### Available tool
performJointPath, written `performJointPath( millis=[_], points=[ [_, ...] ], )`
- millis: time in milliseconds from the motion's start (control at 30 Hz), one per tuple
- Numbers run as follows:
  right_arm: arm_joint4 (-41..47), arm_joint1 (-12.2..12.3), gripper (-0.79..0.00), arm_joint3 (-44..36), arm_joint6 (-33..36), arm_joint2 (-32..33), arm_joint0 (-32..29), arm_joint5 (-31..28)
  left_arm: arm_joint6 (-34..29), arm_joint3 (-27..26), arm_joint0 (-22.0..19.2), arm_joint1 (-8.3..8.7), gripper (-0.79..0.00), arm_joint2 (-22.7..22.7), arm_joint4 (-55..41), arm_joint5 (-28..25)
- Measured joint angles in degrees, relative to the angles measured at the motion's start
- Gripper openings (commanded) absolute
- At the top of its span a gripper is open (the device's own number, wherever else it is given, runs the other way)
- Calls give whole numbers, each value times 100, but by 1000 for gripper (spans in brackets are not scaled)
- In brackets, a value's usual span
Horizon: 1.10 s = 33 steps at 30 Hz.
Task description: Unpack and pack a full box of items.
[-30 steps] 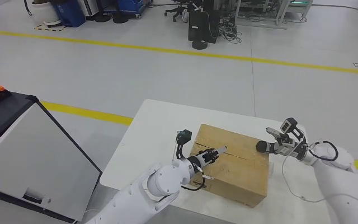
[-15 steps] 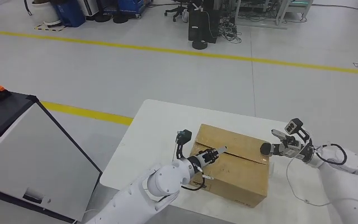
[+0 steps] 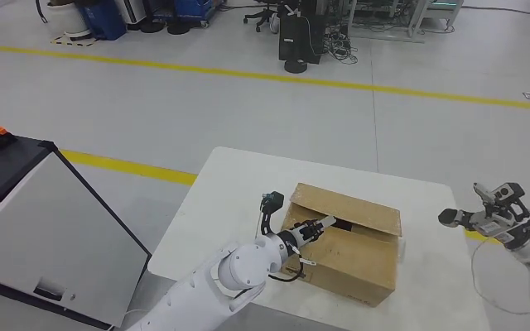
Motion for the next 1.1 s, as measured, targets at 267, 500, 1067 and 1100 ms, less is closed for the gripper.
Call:
performJointPath(
  millis=[267,500,1067,1100],
  points=[
    [-675,8,0,876,-191,-296,67,311,0,0,0,0,0,0,0,0],
    [-897,36,0,1067,-106,-330,111,-160,0,0,0,0,0,0,0,0],
    [-892,35,0,1066,-109,-330,110,-85,0,0,0,0,0,0,0,0],
    [-892,35,0,1066,-109,-330,110,-85,0,0,0,0,0,0,0,0]
  ],
)
